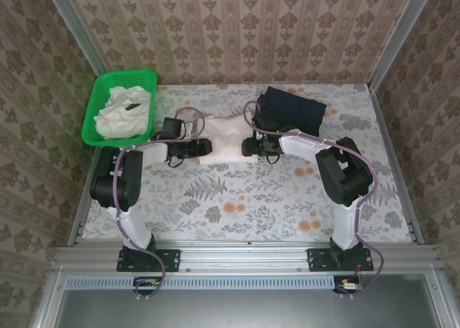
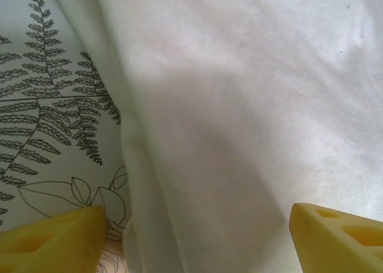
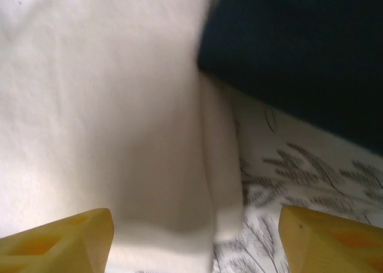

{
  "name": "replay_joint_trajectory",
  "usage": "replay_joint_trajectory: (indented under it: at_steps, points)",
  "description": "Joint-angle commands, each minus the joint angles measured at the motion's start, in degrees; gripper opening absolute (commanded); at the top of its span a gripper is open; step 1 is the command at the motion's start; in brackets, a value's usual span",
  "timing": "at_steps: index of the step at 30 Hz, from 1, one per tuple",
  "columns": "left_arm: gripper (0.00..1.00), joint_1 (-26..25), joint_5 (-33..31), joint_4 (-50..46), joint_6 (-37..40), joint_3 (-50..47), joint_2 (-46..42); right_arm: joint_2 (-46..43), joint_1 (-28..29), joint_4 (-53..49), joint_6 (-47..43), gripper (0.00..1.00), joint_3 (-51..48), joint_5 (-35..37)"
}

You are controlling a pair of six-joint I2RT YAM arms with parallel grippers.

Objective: Fold and stack the t-shirts

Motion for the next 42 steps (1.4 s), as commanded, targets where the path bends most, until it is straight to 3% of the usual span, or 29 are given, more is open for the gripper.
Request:
replay_joint_trajectory:
  at_steps: [1, 3, 6, 14, 16, 23, 26, 31, 35, 42]
  points:
    - [0.79, 1.18, 1.22, -0.78, -1.12, -2.03, -1.85, 4.37, 1.11, 0.33, 0.81, 0.72, 4.06, -1.24]
    - [0.8, 1.81, 1.22, -1.07, -1.11, -2.99, -3.49, 6.09, 2.81, -1.3, 0.27, 0.69, 5.81, 0.35]
    - [0.79, 2.82, 0.98, -1.43, -0.83, -4.92, -6.7, 5.84, 5.21, -2.16, 0.97, 0.56, 5.85, 0.48]
    - [0.87, 5.29, -5.47, -7.54, 0.08, -11.01, -18.41, -3.18, 12.17, -4.37, 3.94, 0.41, -3.22, 2.68]
    - [0.88, 5.27, -7.38, -10.05, 0.84, -12.01, -20.9, -6.52, 12.63, -4.11, 4.8, 0.43, -7.61, 1.67]
    - [0.89, 4.13, -3.67, -7.43, 2.23, -10.91, -19.0, -12.86, 10.37, -1.76, 8.18, 0.71, -13.54, 2.76]
    - [0.88, 4.21, -2.85, -9.08, 4.01, -5.64, -14.52, -10.27, 7.4, 4.83, 11.36, 0.73, -13.26, -1.73]
    - [0.86, 4.53, -0.76, -9.38, 4.88, 1.73, -6.6, -4.63, 6.29, 13.61, 18.9, 0.78, -10.51, -2.28]
    - [0.83, 4.74, 1.51, -9.14, 4.43, 5.08, -1.23, -1.4, 5.91, 16.15, 23.72, 0.76, -8.91, 0.46]
    - [0.73, 4.82, 7.02, -5.07, 2.03, 5.38, 2.57, 4.71, 5.9, 20.46, 26.75, 0.59, -5.18, -3.82]
